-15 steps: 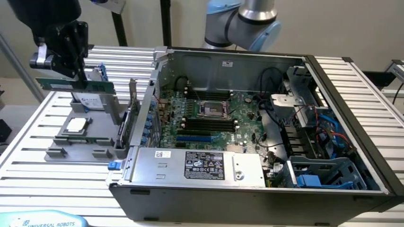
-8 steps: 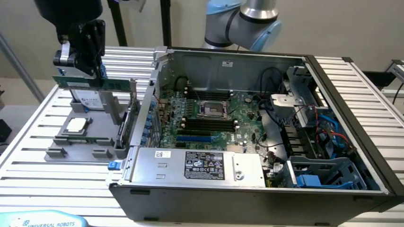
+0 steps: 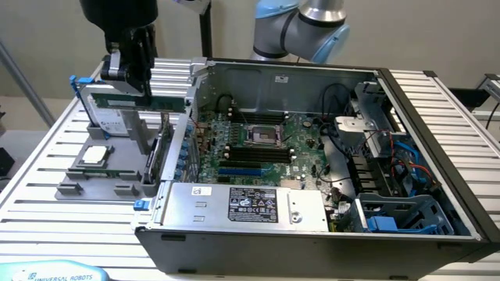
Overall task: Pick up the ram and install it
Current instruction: 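Pick up the ram and move it above insertion slot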
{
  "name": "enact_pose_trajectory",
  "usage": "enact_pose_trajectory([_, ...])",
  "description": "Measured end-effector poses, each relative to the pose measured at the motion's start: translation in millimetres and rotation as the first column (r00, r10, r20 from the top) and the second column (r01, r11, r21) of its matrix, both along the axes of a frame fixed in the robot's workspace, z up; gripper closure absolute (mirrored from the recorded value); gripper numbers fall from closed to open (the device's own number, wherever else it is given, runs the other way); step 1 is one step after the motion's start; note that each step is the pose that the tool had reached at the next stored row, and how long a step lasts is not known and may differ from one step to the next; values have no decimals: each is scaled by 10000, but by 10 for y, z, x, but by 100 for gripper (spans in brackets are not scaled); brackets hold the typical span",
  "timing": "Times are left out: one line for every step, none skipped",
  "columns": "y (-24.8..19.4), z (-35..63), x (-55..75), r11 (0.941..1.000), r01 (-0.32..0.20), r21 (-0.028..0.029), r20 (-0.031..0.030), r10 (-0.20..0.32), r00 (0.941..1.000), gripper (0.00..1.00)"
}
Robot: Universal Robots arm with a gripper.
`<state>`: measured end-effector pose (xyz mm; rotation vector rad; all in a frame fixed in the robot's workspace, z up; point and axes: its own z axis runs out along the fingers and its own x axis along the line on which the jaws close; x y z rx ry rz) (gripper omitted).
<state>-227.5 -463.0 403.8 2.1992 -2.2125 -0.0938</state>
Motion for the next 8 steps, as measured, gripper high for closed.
enact_pose_trajectory([6,0,41,10000,0,0,-1,0,10000,87])
enact_pose_trajectory([12,1,80,10000,1,0,-1,-1,10000,87])
enact_pose_trajectory([19,0,121,10000,1,2,-1,-1,10000,87])
enact_pose_trajectory([25,0,164,10000,0,2,-1,0,10000,87])
enact_pose_trajectory([32,0,207,10000,0,4,0,0,10000,87])
enact_pose_trajectory([38,0,248,10000,0,5,0,0,10000,87])
enact_pose_trajectory([45,0,289,10000,0,5,-1,0,10000,87])
enact_pose_trajectory([51,0,331,10000,1,6,-1,-1,10000,87])
